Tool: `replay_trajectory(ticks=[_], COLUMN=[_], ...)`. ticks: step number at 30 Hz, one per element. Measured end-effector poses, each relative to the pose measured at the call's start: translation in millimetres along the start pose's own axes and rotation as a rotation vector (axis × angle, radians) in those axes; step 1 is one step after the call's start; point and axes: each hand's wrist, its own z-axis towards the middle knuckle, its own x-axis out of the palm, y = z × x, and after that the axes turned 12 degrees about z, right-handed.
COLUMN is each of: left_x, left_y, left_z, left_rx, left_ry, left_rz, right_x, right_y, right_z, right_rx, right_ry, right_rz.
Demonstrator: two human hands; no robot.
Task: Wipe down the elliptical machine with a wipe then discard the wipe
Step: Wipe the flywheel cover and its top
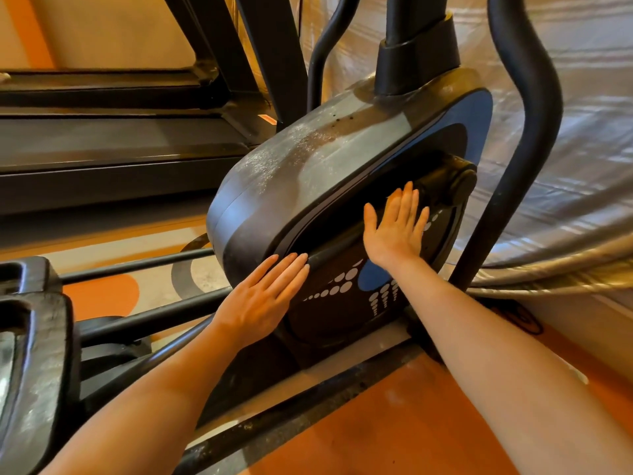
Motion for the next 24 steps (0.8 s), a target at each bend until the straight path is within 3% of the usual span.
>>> replay_trajectory(ticks=[8, 18, 24], left_x=[6.8, 11.5, 10.3], left_y=[-0.4, 0.1, 0.5], left_z=[-2.7, -3.7, -3.5], left_rx=[0.003, 0.004, 0.004], left_ry=[-0.034, -0.021, 0.001], left_rz=[-0.025, -0.032, -0.047], right_x=[-4.9, 14.0, 25.5], right_y=[-9.9, -18.9, -23.3], right_z=[14.4, -3.9, -15.3], right_rx=[0.028, -0.234, -0.483], right_ry=[-0.025, -0.082, -0.124], right_rz=[0.007, 0.157, 0.411])
